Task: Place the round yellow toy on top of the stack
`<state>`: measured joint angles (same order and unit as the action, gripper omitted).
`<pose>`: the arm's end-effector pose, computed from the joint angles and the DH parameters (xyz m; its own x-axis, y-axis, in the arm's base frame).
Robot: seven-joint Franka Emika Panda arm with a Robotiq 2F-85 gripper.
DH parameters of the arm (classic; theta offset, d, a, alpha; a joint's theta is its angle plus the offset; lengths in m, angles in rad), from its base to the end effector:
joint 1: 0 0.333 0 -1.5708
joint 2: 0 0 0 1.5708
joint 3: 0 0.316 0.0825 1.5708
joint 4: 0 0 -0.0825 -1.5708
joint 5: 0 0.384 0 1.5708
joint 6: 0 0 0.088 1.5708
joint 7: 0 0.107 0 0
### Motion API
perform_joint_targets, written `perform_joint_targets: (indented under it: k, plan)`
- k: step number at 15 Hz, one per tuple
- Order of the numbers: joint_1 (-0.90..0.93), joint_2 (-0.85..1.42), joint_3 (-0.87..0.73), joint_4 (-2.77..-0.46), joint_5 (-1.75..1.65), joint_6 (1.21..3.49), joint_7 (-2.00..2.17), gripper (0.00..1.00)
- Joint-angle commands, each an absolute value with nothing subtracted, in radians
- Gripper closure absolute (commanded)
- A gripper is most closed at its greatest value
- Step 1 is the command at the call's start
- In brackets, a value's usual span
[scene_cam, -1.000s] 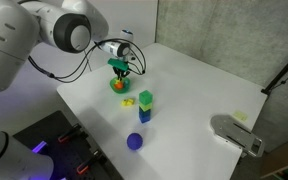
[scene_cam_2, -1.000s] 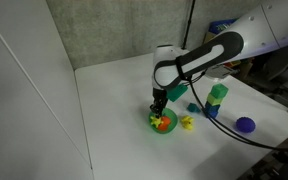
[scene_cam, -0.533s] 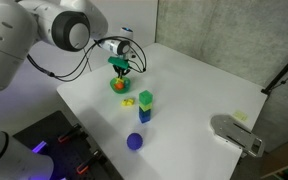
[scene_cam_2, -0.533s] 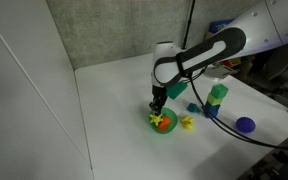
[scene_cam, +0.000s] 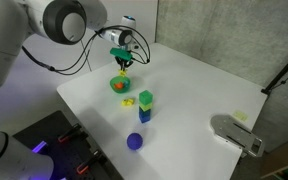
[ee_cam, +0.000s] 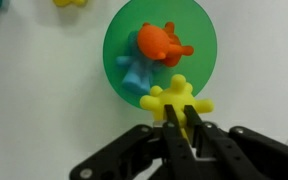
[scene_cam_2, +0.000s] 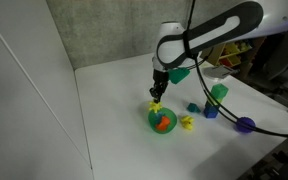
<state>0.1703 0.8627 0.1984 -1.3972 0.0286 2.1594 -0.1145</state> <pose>0.6818 0.2352 0.1890 0.9142 0.3987 -0.0719 0.3812 -0.9066 -0.1811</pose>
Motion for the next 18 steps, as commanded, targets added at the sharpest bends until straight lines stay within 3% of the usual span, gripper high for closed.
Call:
perform_joint_targets:
  k: [1,18]
  plan:
    - [0.140,0.778,0.195,-1.441,0.052,2.126,-0.133,0.95]
    - [0.090,0.436,0.005,-1.697,-0.070,2.092,-0.018,0.95]
